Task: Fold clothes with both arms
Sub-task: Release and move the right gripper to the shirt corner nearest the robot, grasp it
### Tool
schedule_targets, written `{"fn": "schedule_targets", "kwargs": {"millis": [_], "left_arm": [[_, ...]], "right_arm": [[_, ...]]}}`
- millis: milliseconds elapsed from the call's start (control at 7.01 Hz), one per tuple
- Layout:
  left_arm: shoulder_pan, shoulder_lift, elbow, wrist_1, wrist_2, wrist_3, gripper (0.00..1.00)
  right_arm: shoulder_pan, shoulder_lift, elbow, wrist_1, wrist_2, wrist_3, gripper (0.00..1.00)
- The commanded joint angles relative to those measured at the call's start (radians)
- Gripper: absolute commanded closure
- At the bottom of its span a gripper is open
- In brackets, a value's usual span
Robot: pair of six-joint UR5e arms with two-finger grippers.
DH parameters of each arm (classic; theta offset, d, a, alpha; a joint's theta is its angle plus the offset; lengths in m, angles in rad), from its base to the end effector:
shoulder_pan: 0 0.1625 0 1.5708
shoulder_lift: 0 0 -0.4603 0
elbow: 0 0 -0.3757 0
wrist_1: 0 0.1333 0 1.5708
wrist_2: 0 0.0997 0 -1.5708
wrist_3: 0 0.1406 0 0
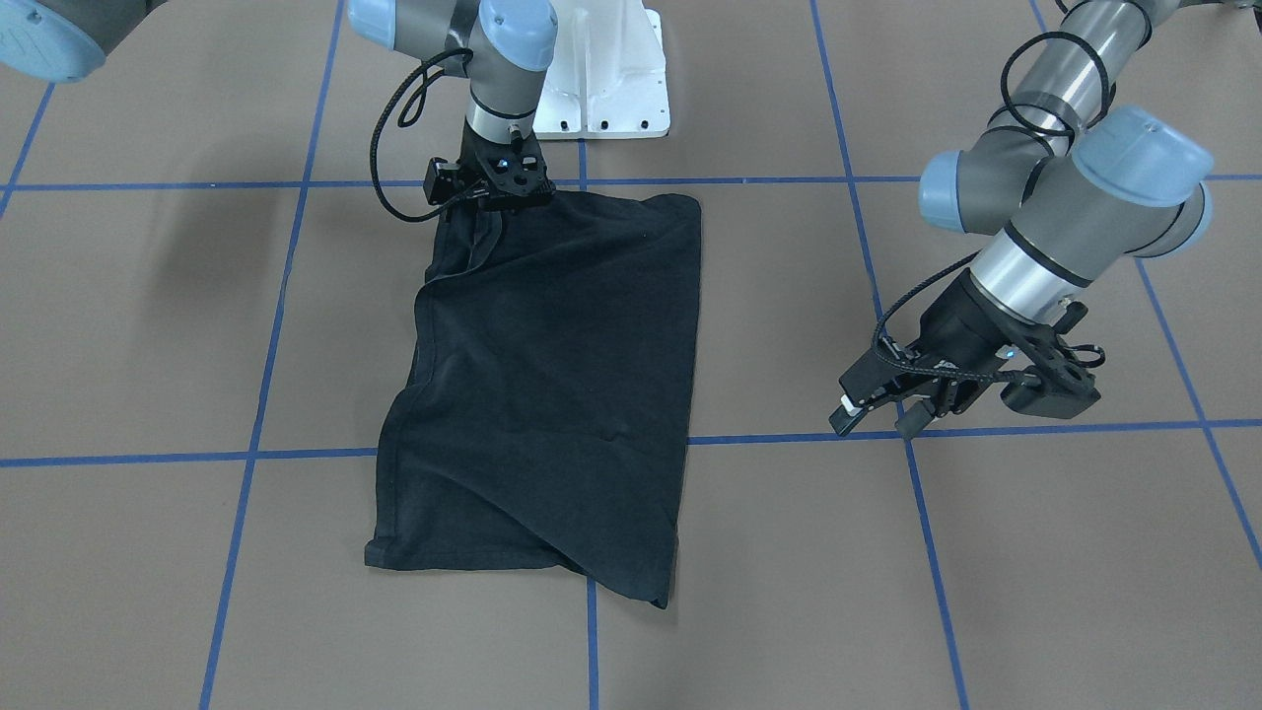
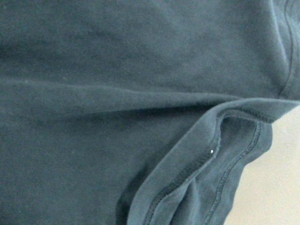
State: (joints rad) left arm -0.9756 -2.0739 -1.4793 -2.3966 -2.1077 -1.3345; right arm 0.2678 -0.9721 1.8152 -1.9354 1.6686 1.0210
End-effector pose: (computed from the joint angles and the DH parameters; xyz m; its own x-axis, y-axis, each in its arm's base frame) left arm 0.3490 -0.6248 0.3608 0.2815 -0.0570 -0.9579 0.3854 0.9209 0.0585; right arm -0.6070 -0.2905 0.3405 0.8448 -0.3074 0.4379 0.2597 0.9512 0.1667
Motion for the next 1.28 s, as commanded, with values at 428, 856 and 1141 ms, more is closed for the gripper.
{"fn": "schedule_targets", "kwargs": {"millis": [428, 856, 1141], "left_arm": [[0.003, -0.002, -0.007, 0.0, 0.002, -0.002, 0.0], [0.005, -0.003, -0.007, 0.002, 0.003, -0.002, 0.0], [0.005, -0.003, -0.007, 0.0, 0.003, -0.002, 0.0]], "right_arm": [[0.033, -0.063, 0.004, 0.001, 0.06, -0.004, 0.0], [0.08, -0.184, 0.112, 0.003, 0.135, -0.01, 0.0], [0.08, -0.297, 0.188, 0.05, 0.137, -0.003, 0.0]]}}
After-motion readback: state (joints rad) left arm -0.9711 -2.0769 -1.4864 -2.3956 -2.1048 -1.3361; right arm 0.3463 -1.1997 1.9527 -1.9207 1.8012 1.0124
